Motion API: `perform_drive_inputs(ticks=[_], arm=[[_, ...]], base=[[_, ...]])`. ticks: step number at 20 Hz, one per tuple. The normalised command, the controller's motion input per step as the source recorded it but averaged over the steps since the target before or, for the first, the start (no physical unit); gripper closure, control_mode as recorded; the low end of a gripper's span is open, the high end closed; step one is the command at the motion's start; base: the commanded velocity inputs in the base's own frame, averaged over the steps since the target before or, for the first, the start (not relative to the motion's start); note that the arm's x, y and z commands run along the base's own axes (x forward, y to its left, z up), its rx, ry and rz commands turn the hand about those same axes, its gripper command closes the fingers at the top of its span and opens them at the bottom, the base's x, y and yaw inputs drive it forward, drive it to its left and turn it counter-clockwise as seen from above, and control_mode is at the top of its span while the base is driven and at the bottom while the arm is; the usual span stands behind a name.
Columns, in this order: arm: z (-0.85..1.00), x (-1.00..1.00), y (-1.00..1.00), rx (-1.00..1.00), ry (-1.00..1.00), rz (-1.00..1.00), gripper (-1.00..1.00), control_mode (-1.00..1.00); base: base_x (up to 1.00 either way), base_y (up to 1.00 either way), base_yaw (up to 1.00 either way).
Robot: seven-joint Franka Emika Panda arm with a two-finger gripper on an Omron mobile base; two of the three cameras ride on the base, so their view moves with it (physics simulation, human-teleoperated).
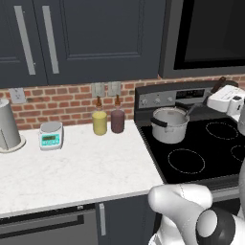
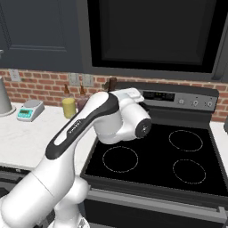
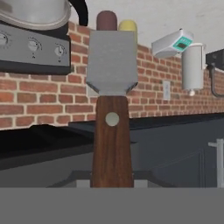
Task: Put the lime and avocado in the pot. Retrieve the spatula and lightly stir the vegetables in the pot.
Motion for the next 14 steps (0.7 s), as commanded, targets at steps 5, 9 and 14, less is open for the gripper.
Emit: perform_drive_inputs(ticks=[5,9,14], arm=[[-0.29,0.37,-0.07,0.0,0.0,0.0,1.0,-1.0],[-0.32,0.45,-0.07,0.0,0.02,0.0,1.0,-1.0],[-0.17,0.47,-0.04,0.0,0.12,0.0,1.0,-1.0]], base=[[0.0,0.0,0.0],[0.0,0.0,0.0],[0.0,0.0,0.0]])
